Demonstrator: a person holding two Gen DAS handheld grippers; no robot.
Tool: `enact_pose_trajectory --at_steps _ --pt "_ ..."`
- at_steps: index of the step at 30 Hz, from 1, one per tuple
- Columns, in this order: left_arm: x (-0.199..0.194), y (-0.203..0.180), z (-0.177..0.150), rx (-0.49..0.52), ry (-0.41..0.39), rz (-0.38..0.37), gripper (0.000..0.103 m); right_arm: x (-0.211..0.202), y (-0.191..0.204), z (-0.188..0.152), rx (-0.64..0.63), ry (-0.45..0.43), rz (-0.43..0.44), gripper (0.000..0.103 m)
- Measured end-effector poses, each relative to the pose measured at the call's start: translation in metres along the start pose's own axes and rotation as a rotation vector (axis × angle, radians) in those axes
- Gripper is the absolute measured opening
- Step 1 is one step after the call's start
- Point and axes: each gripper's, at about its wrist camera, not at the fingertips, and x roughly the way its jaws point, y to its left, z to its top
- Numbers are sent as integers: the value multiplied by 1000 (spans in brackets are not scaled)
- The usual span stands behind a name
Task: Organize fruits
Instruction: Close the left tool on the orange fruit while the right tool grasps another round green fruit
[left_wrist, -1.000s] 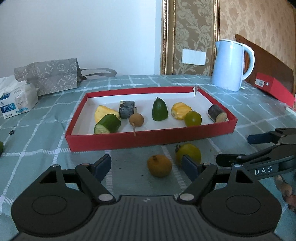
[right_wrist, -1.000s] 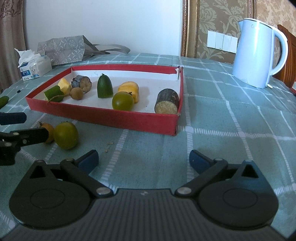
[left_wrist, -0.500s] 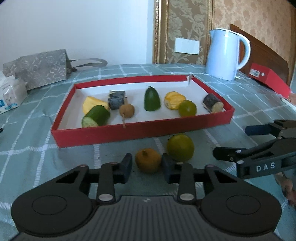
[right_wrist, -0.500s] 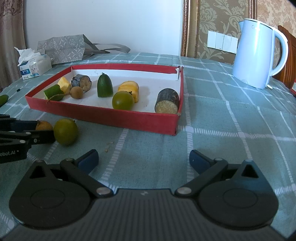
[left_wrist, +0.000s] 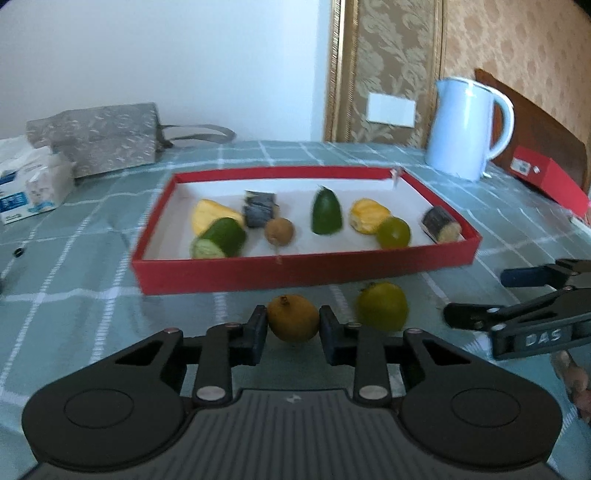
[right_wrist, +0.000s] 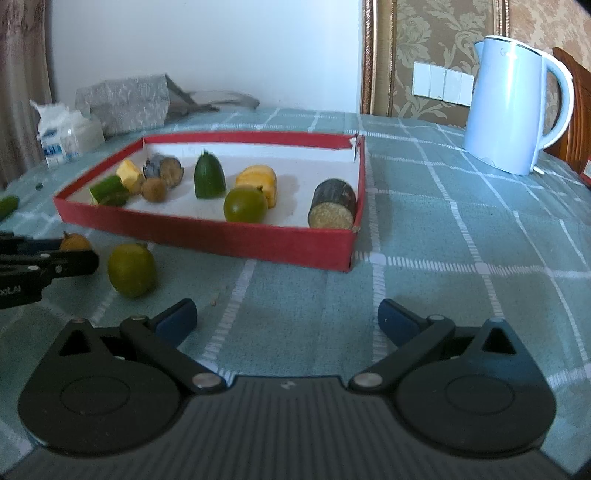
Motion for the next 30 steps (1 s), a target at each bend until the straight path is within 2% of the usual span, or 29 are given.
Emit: enact_pose_trajectory --at_steps 4,11,17,21,25,30 --pt "-4 15 -2 -39 -7 35 29 -7 0 -1 2 -48 31 103" --pt "-9 37 -3 -90 -14 76 29 -22 14 -1 -72 -147 58 103" --pt "-4 45 -3 -132 11 104 29 -27 28 -1 -92 -173 103 103" --pt "-4 45 -4 -128 15 109 29 -17 48 3 -117 -132 116 101" --pt "-3 44 -4 -122 22 113 29 -3 66 5 -164 -75 91 90" --pt "-2 45 -4 -133 23 107 29 3 78 7 -176 -69 84 80"
